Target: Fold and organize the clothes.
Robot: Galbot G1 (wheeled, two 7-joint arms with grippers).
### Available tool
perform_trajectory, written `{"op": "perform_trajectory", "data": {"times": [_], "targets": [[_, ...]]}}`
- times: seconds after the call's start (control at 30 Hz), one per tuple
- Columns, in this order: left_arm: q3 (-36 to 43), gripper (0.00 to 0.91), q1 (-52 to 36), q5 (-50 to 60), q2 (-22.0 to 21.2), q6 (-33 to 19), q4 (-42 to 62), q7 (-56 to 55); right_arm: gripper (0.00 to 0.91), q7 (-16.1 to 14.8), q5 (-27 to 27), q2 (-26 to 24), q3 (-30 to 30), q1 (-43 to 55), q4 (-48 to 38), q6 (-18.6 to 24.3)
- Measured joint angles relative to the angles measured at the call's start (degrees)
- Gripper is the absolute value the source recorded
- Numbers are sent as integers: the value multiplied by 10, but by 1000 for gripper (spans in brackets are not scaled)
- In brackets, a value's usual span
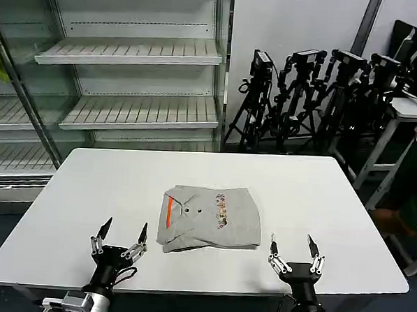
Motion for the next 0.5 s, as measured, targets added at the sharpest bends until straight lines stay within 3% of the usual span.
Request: {"op": "perform_trajectory", "data": {"times": [0.5], "targets": [[3,907,8,9,-5,-4,-1,-2,907,-16,5,1,1,8,6,-21]]}}
